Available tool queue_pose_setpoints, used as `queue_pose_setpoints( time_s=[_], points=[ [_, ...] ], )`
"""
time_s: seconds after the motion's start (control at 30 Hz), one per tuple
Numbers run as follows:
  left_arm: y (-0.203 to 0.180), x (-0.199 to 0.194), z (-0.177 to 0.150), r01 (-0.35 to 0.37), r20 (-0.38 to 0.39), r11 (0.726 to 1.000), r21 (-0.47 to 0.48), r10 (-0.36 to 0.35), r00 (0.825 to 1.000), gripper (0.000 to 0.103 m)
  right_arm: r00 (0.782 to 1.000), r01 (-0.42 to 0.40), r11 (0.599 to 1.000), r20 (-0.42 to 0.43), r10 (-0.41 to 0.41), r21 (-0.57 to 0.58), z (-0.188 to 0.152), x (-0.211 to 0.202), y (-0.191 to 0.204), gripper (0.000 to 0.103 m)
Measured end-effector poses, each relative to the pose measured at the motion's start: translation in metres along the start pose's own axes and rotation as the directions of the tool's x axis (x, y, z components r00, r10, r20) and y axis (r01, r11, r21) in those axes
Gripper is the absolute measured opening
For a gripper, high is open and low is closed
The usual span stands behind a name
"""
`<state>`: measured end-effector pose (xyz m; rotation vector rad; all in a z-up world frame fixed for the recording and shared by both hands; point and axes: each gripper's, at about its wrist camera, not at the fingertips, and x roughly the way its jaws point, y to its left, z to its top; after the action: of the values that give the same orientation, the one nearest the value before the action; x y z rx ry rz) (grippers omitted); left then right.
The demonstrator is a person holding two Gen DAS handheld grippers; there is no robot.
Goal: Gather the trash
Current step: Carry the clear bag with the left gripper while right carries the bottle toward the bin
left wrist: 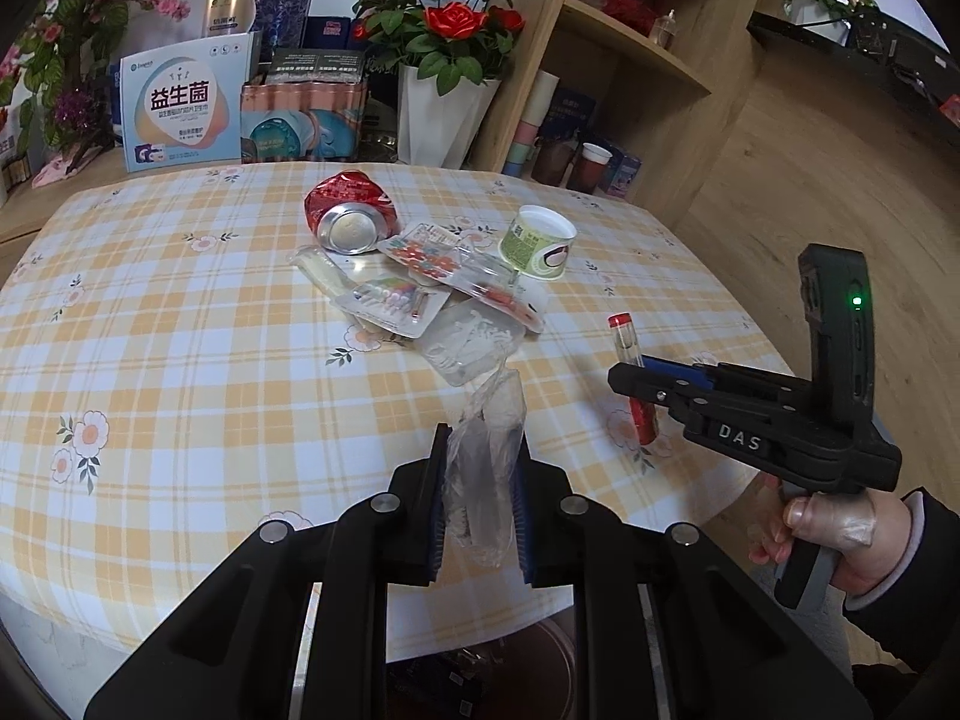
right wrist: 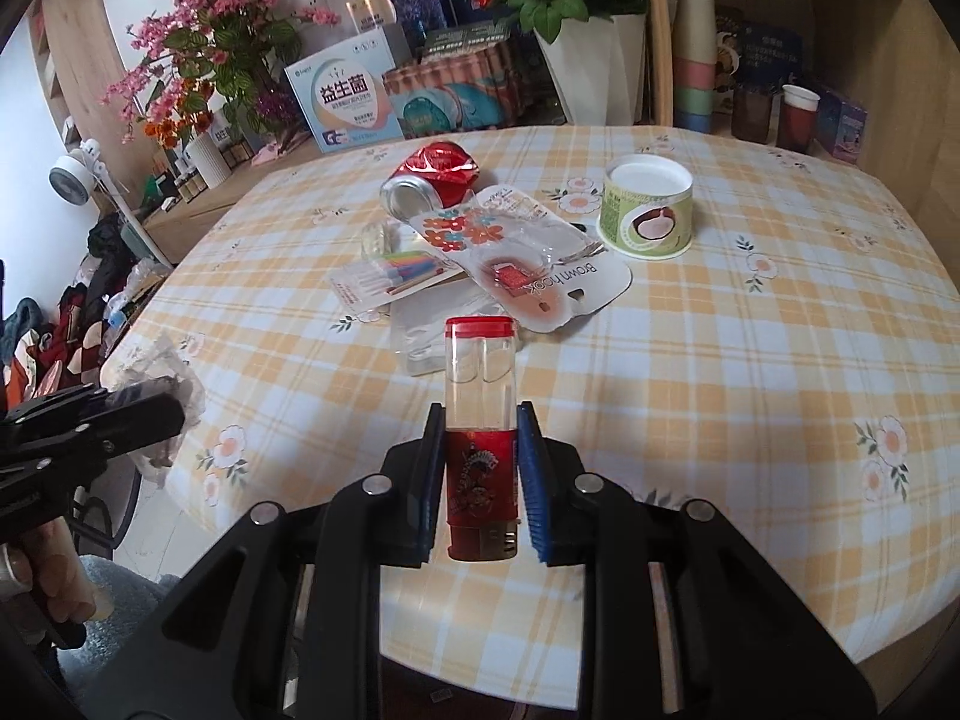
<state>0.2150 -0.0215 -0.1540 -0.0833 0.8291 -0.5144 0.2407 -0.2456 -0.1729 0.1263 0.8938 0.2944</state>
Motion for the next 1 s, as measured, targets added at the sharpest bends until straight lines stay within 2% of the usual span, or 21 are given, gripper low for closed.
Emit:
queue_pose_setpoints(
  time_s=[0.33, 1.0],
  points=[
    [-0.031, -0.024, -0.019, 0.040, 0.007, 0.999, 0.031, -0.040, 0.999, 0.018, 0.997, -0.004, 1.000, 0.081, 0.004, 0.009, -0.021, -0.063, 0.008, 0.026],
    [-0.073, -0.083, -0.076, 0.071, -0.019, 0.994, 0.079, -0.070, 0.997, 0.018, 0.978, -0.032, 0.999, 0.206, 0.030, 0.004, -0.062, -0.152, 0.033, 0.026]
  ],
)
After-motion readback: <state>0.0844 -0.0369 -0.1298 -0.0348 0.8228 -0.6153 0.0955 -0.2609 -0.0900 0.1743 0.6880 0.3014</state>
